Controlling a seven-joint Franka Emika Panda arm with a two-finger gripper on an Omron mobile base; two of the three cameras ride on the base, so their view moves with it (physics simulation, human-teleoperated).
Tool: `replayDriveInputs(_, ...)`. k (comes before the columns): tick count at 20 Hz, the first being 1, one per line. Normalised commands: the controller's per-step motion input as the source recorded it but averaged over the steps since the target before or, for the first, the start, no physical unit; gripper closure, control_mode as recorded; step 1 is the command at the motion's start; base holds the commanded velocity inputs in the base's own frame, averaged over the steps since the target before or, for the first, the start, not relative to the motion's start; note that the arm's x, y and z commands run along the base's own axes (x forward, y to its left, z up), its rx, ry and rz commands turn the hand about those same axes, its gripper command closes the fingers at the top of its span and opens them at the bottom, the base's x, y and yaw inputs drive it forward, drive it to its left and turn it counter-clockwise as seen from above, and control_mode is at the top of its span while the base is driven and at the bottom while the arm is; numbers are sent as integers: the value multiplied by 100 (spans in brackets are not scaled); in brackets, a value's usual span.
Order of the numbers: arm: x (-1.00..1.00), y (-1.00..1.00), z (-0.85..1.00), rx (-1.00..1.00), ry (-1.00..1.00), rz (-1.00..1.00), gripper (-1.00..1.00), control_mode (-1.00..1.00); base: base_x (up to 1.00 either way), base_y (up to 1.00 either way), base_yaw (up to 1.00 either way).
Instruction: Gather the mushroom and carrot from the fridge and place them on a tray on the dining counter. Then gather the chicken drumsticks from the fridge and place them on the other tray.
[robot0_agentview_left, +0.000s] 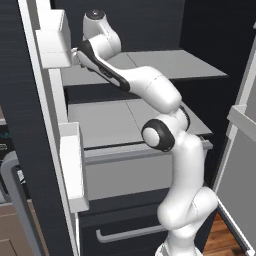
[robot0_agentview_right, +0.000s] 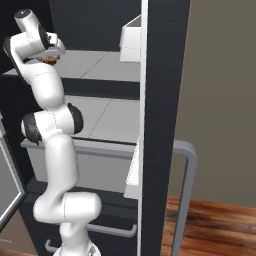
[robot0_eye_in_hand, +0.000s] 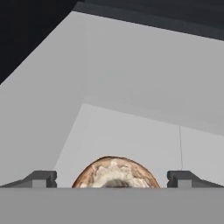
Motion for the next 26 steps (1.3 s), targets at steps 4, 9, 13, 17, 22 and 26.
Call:
replayDriveInputs(4, -6, -4, -15, 0, 0, -4, -100, -100, 0, 0, 0)
replayDriveInputs(9, 0, 0, -26, 0, 1, -3, -100, -100, 0, 0, 0)
replayDriveInputs(13, 3, 0, -33, 1, 1, 0, 100, -100, 0, 0, 0)
replayDriveInputs(17, 11, 0, -31, 3, 0, 0, 100, -100, 0, 0, 0)
replayDriveInputs(22, -13, -3, -13, 3, -5, 0, 100, -100, 0, 0, 0)
replayDriveInputs(26, -72, -37, 8, 0, -15, 0, 100, -100, 0, 0, 0)
